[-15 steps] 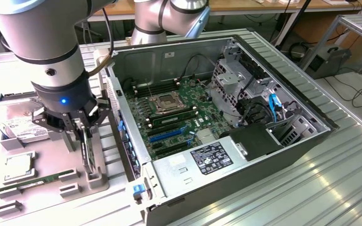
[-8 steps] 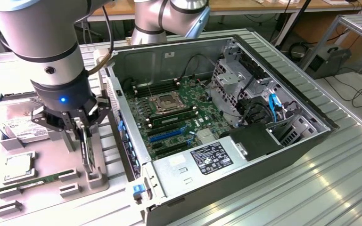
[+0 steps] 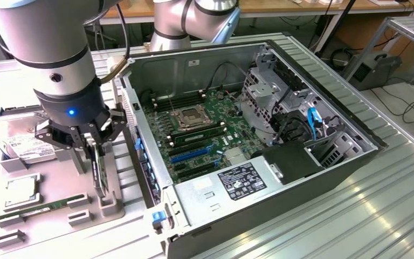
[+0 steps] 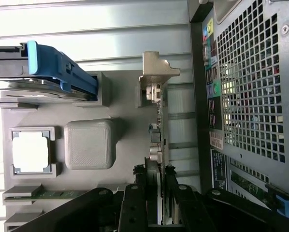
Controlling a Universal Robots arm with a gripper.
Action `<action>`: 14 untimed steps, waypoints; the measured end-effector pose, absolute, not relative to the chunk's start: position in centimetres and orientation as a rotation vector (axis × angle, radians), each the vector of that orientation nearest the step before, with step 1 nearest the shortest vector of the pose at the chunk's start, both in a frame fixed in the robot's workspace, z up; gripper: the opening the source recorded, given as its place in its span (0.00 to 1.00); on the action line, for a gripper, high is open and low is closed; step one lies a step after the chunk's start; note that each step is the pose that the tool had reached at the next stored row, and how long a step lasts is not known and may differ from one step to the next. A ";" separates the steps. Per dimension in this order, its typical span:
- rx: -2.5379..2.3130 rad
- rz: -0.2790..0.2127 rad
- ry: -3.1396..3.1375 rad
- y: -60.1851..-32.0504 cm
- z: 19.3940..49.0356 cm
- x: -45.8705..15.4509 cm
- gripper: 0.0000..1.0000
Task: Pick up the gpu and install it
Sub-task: 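Pick up the gpu and move the gpu toward the slot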
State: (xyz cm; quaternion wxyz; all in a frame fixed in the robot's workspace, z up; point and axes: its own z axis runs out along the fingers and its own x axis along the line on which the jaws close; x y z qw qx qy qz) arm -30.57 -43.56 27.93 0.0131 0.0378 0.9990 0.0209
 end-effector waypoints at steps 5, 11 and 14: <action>0.118 0.065 3.112 -43.6 28.2 -30.6 0.27; 0.118 0.065 3.112 -43.6 28.6 -30.6 0.27; 0.118 0.065 3.113 -43.6 28.7 -30.6 0.27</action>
